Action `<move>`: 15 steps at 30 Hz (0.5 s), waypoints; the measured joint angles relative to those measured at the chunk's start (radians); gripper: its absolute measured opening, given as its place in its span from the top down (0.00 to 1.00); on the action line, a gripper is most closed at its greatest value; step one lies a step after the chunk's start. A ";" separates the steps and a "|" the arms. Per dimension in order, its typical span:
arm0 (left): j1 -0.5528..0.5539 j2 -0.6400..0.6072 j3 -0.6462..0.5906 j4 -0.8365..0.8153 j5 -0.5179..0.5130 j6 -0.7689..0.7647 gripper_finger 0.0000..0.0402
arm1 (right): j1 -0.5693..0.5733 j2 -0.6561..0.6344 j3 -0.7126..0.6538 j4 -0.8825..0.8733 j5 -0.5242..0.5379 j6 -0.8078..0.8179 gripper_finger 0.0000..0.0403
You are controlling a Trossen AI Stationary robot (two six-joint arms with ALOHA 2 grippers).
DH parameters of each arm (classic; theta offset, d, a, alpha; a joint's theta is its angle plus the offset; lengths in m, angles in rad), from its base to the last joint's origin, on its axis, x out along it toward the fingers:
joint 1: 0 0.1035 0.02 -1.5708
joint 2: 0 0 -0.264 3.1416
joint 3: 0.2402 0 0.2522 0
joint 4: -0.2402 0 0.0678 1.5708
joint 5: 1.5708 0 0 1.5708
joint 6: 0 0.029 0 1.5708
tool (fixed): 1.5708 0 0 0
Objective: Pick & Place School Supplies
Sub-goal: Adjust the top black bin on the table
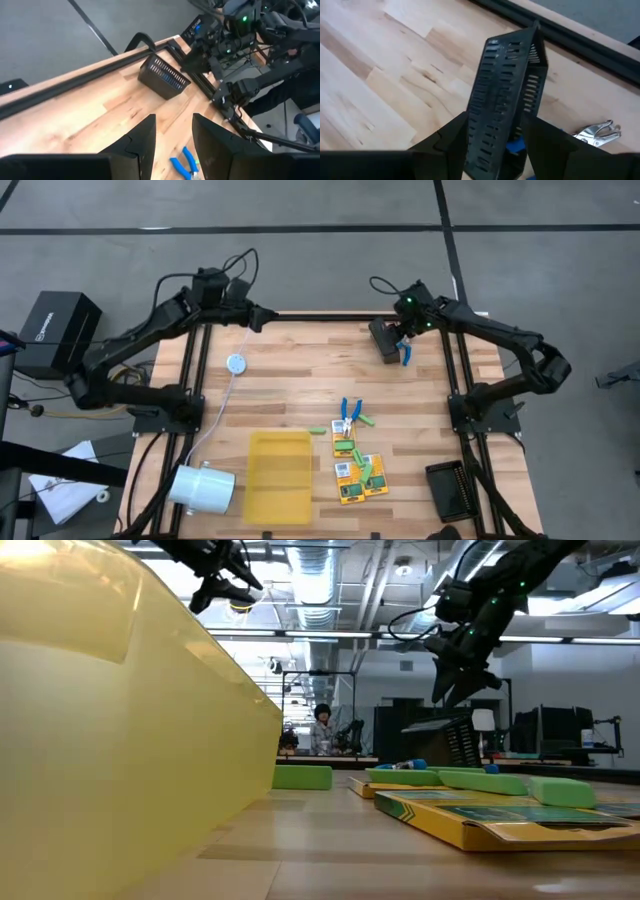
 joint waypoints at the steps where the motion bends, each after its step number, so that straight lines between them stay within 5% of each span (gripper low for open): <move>1: 0.000 -0.006 -0.010 -0.002 0.000 -0.004 0.70 | -0.011 0.000 0.000 -0.001 -0.014 -0.004 0.58; 15: -0.002 -0.011 -0.024 0.011 0.001 -0.043 0.70 | -0.062 0.135 0.001 0.035 -0.139 -0.036 0.57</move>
